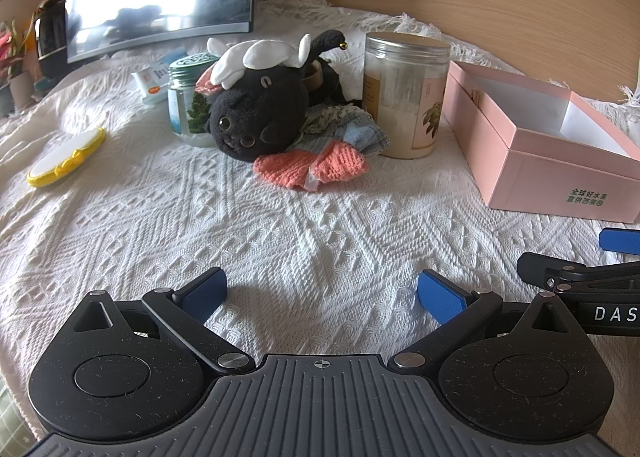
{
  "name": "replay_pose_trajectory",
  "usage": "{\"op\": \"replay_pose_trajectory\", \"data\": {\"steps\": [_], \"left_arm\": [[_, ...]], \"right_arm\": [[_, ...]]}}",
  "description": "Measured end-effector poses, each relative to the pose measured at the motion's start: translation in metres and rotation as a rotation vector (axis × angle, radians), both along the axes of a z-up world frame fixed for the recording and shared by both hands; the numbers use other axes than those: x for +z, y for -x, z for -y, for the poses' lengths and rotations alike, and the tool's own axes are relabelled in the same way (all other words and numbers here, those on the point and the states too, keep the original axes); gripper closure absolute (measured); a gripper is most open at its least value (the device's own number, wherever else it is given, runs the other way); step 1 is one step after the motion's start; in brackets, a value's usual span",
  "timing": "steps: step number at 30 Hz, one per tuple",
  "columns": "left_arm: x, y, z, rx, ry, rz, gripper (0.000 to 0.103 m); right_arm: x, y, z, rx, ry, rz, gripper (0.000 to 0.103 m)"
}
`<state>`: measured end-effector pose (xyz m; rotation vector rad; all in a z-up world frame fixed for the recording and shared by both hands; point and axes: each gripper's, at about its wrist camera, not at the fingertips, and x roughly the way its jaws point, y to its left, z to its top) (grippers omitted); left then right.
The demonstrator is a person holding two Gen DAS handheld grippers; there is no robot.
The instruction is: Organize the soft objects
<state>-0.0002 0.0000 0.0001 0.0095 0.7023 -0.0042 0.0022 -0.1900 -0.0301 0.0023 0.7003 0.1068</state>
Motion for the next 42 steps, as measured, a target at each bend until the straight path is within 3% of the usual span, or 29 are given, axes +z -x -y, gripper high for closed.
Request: {"op": "replay_pose_trajectory", "data": {"steps": [23, 27, 29, 33, 38, 40, 42], "left_arm": [[0.001, -0.002, -0.001, -0.001, -0.001, -0.012, 0.0], [0.003, -0.008, -0.004, -0.033, 0.001, -0.046, 0.0], [0.005, -0.015, -0.01, -0.099, 0.002, -0.087, 0.0], [0.01, -0.02, -0.028, -0.198, 0.085, -0.103, 0.0], [0.02, -0.032, -0.073, -0.273, 0.307, -0.163, 0.0], [0.03, -0.038, -0.098, -0.264, 0.337, -0.157, 0.0], [0.044, -0.044, -0.131, -0.212, 0.323, -0.099, 0.0]], "right_arm": [[-0.002, 0.002, -0.002, 0.0, -0.003, 0.0, 0.0], [0.004, -0.005, 0.001, 0.066, 0.0, -0.074, 0.0], [0.008, -0.009, 0.003, 0.09, 0.009, -0.131, 0.0], [0.012, -0.01, -0.001, 0.076, 0.025, -0.187, 0.0], [0.016, -0.01, -0.011, 0.059, 0.032, -0.222, 0.0], [0.021, -0.014, -0.02, 0.062, 0.055, -0.226, 0.005], [0.031, -0.014, -0.037, 0.053, 0.08, -0.196, 0.006]]}}
